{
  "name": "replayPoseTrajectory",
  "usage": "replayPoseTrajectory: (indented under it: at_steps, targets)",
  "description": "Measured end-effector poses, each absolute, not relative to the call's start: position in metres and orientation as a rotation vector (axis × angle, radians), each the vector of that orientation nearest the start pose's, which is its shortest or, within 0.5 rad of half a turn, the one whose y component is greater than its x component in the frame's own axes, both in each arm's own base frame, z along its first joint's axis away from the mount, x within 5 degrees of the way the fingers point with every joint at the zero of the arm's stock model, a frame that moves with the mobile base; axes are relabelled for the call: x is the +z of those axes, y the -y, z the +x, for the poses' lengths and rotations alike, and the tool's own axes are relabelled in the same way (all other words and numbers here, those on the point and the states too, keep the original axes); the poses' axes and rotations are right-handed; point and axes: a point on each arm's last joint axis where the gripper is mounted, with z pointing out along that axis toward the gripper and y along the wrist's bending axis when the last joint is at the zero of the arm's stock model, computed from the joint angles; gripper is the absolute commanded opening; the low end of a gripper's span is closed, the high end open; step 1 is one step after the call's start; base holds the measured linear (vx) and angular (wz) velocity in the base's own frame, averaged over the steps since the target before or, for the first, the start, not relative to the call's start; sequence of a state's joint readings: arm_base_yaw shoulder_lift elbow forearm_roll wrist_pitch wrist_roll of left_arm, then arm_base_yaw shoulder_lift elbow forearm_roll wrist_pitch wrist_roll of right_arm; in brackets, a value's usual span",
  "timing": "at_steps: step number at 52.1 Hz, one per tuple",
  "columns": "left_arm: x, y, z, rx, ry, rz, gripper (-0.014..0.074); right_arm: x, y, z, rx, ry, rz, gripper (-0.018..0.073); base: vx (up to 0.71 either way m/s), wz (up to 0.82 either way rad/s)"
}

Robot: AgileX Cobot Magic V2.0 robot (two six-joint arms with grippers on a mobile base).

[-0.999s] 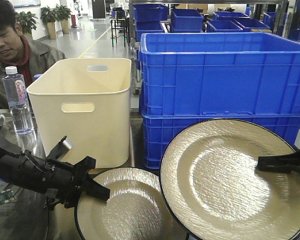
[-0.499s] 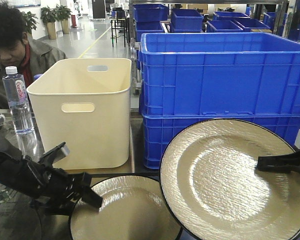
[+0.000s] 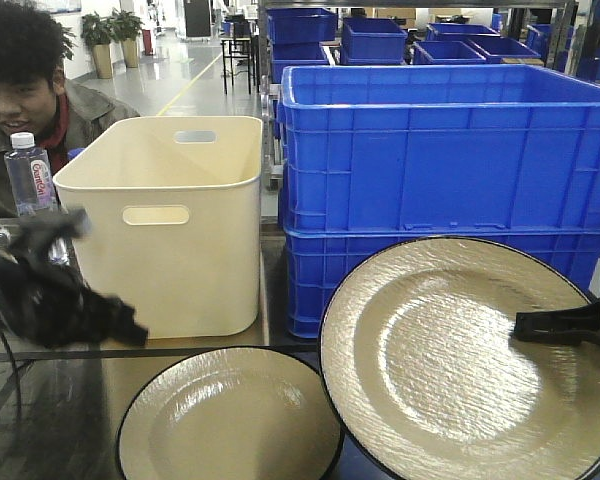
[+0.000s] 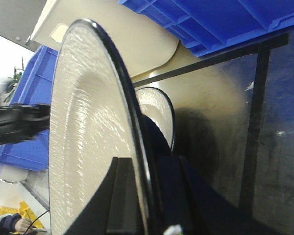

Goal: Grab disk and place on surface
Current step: 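Lower the left gripper's plate flat onto the table and release, then swing the right gripper's plate over and set it on the first plate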

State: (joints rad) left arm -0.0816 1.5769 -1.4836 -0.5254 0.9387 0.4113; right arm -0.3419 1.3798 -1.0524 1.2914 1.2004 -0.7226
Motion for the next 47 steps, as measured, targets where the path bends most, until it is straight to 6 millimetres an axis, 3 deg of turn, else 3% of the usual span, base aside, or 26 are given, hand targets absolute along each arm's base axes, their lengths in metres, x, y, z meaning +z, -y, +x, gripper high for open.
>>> replayPoseTrajectory:
  at_steps: [6, 11, 17, 21, 25, 31, 40, 47]
  targets:
    - [0.414, 0.063, 0.307, -0.482, -2.235, 0.413, 0.0179, 0.341, 0.010, 0.273, 1.244, -2.102, 0.082, -0.0008, 0.00, 0.00]
    - [0.453, 0.059, 0.268, -0.432, -2.110, 0.436, -0.0010, 0.344, 0.009, 0.274, 1.274, -2.066, 0.100, -0.0008, 0.00, 0.00]
    - [0.485, 0.051, 0.220, -0.333, -1.996, 0.458, -0.0010, 0.346, 0.007, 0.274, 1.295, -2.044, 0.106, -0.0008, 0.00, 0.00]
    - [0.494, 0.045, 0.191, -0.280, -1.951, 0.452, -0.0008, 0.345, 0.000, 0.277, 1.283, -2.053, 0.094, -0.0008, 0.00, 0.00]
    - [0.490, 0.042, 0.169, -0.259, -1.938, 0.437, -0.0008, 0.341, -0.016, 0.281, 1.269, -2.080, 0.062, -0.0008, 0.00, 0.00]
    - [0.475, 0.039, 0.142, -0.261, -1.933, 0.409, -0.0008, 0.330, -0.061, 0.290, 1.281, -2.128, -0.014, -0.0008, 0.00, 0.00]
    - [0.444, 0.036, 0.119, -0.289, -1.985, 0.366, -0.0008, 0.302, -0.129, 0.302, 1.302, -2.195, -0.038, -0.0006, 0.00, 0.00]
    - [0.431, 0.035, 0.106, -0.302, -1.993, 0.338, -0.0008, 0.274, -0.161, 0.311, 1.286, -2.228, -0.038, 0.0015, 0.00, 0.00]
